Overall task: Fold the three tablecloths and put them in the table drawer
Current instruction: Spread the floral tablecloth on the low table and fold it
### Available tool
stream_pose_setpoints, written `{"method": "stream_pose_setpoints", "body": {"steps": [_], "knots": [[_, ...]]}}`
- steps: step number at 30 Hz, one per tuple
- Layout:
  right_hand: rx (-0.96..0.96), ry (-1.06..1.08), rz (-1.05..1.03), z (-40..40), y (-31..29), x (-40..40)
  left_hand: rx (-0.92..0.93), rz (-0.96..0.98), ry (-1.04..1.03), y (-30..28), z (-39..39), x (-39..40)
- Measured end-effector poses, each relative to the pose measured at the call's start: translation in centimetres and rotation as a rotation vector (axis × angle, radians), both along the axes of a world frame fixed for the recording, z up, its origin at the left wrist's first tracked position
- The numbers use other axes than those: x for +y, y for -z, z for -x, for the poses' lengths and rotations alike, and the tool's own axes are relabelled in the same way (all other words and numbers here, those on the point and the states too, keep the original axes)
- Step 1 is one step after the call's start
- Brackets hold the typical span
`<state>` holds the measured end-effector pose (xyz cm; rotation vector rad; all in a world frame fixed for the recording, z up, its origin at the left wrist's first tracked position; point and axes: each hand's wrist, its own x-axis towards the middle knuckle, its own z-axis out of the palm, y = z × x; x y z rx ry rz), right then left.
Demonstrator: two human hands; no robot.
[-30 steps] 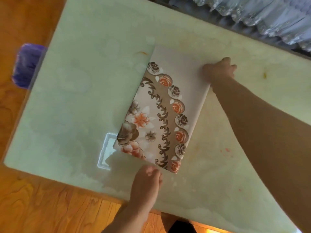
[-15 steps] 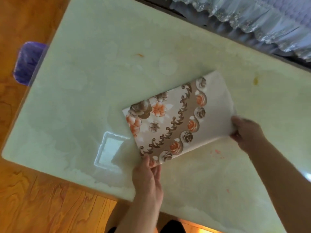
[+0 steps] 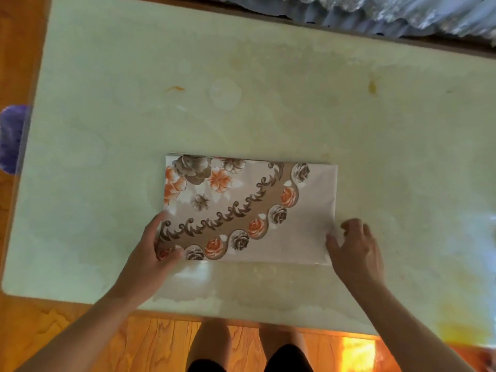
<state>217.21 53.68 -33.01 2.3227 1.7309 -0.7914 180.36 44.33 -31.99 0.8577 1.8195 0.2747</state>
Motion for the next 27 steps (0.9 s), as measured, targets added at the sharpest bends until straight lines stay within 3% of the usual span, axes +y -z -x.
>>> {"method": "stream_pose_setpoints", "body": {"steps": [2,3,6,8,11,14,27], "knots": [[0.063,-0.288,-0.225,0.1,0.3,0.7,0.054,-0.025,0.123,0.8,0.5,-0.6],[0.093,-0.449,-0.298,0.2,0.6,1.1,0.148,-0.014,0.279,1.0,0.8,-0.9],[0.104,-0.759,-0.317,0.0,2.3,2.4,0.495,-0.039,0.727,1.8,1.8,-2.0],[0.056,-0.908,-0.299,-0.7,3.8,2.9,0.643,-0.181,0.886,2.3,3.1,-1.6],[0.003,-1.078,-0.270,-2.0,5.2,3.2,0.691,-0.544,1.191,3.0,4.8,0.1],[-0.007,-1.085,-0.282,-1.9,5.1,3.2,0.624,-0.646,1.490,4.2,4.9,1.7],[-0.015,-1.193,-0.272,-2.5,4.9,4.0,0.733,-0.358,1.553,2.9,0.9,2.2]]}}
